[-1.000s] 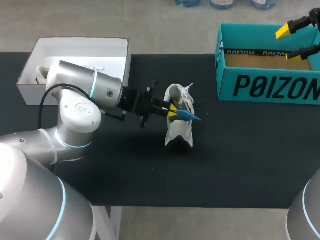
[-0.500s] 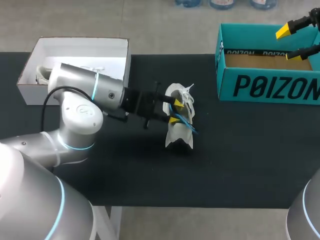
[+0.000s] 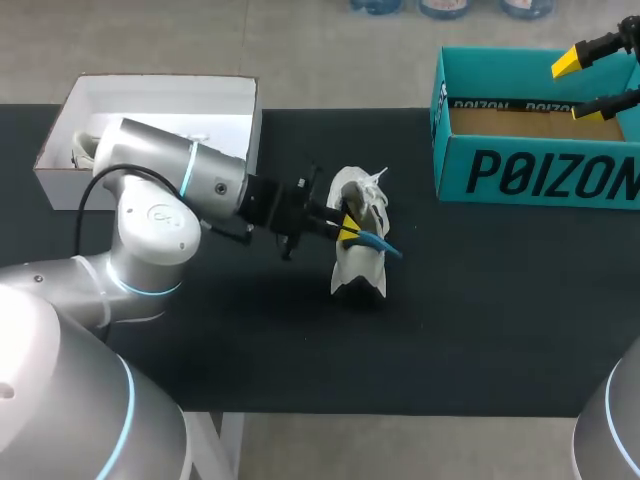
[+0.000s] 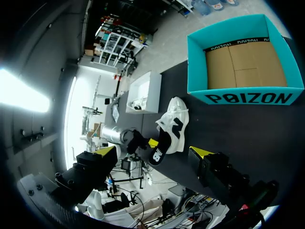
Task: Take the shoe out of the shoebox, open the shoe tongue, remove and reinsert the insole, then place the shoe into the shoebox
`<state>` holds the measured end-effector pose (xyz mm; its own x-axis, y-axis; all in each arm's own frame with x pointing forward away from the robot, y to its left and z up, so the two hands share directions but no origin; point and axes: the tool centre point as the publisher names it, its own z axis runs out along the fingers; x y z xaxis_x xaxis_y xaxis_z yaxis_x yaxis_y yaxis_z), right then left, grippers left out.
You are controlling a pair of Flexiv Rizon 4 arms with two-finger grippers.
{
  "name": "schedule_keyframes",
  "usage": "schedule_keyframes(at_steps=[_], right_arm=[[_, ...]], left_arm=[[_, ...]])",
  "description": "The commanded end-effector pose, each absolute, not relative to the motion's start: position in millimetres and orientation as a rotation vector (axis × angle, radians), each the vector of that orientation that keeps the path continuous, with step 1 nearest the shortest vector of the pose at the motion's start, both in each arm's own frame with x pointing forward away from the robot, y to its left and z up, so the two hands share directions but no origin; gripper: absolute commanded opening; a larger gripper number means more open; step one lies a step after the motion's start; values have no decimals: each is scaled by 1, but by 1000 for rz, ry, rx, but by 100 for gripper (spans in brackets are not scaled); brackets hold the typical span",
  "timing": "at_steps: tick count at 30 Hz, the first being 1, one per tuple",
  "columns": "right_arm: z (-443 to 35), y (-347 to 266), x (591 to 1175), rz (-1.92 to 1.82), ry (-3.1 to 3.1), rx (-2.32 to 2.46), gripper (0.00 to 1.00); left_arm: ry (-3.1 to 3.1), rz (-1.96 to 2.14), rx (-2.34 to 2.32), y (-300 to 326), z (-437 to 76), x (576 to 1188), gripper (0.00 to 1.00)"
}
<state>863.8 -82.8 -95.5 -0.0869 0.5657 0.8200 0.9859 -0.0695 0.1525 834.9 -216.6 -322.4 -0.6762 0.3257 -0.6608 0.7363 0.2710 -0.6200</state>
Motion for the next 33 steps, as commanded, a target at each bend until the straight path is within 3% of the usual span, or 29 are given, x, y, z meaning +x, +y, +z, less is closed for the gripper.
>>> schedule_keyframes(at_steps=[1, 13, 16, 17, 19, 21, 23, 27, 29, 32, 33], right_arm=[[-96, -83, 863, -1047, -1688, -1672, 100], [-96, -83, 863, -1047, -1688, -1672, 100], [-96, -83, 863, -1047, -1688, -1672, 100], [-96, -83, 863, -1047, -1688, -1672, 100], [-96, -83, 863, -1047, -1688, -1672, 100], [-96, -83, 863, -1047, -1688, -1672, 100], [-96, -83, 863, -1047, -1688, -1672, 100], [-96, -83, 863, -1047, -1688, -1672, 100], [-96, -83, 863, -1047, -1688, -1672, 100], [-96, -83, 863, -1047, -1688, -1672, 100], [-96, -83, 863, -1047, -1688, -1672, 100]], left_arm=[[2165, -1354, 959, -219, -327, 843, 0], [2204, -1292, 931, -212, -334, 848, 0], [2178, -1286, 936, -211, -324, 846, 58], [2166, -1281, 937, -210, -320, 845, 49], [2157, -1276, 942, -209, -313, 845, 55], [2137, -1262, 953, -208, -305, 844, 87], [2125, -1265, 951, -207, -299, 844, 99], [2125, -1242, 953, -204, -293, 848, 100], [2127, -1227, 949, -201, -292, 853, 95], [2144, -1165, 948, -195, -290, 871, 50], [2144, -1139, 951, -192, -290, 879, 43]])
